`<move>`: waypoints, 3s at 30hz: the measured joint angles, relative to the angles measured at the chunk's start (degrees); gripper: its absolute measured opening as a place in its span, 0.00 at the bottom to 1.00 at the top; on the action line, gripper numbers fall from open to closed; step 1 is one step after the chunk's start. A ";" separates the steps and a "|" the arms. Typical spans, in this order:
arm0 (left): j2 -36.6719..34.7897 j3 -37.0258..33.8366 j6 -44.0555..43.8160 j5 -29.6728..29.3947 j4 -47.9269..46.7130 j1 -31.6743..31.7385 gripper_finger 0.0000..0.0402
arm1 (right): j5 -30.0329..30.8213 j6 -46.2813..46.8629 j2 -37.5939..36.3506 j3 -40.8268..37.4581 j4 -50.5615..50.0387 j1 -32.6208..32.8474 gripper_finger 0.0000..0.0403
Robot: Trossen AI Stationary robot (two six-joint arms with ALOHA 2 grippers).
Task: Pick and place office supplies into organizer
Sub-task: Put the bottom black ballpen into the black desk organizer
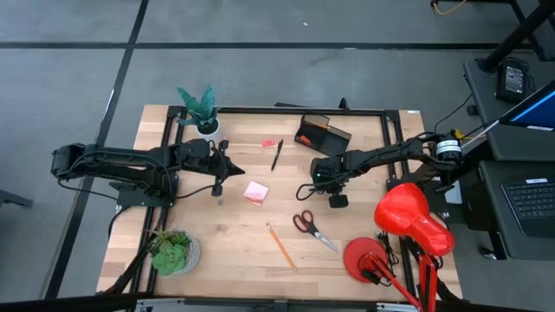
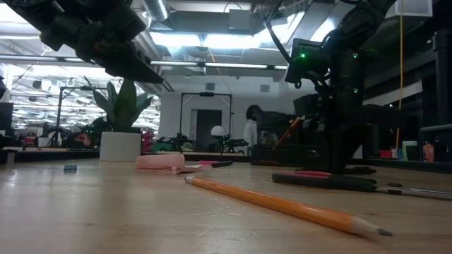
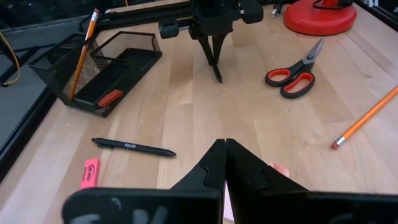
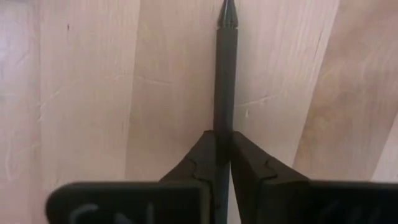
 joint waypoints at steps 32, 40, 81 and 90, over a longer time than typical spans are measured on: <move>0.01 0.00 0.07 0.01 -0.94 0.00 0.00 | -0.02 6.40 -5.51 1.09 -0.77 -0.02 0.05; 0.02 0.00 1.18 0.02 -1.59 0.00 0.00 | -0.18 9.23 -10.96 1.07 0.50 0.00 0.05; 0.02 0.00 5.25 0.04 -2.20 0.00 0.00 | 1.79 8.85 -22.51 -24.70 72.12 0.02 0.05; 0.02 0.00 5.09 0.04 -2.18 0.00 0.00 | 3.91 8.84 -22.51 -24.70 73.54 0.00 0.05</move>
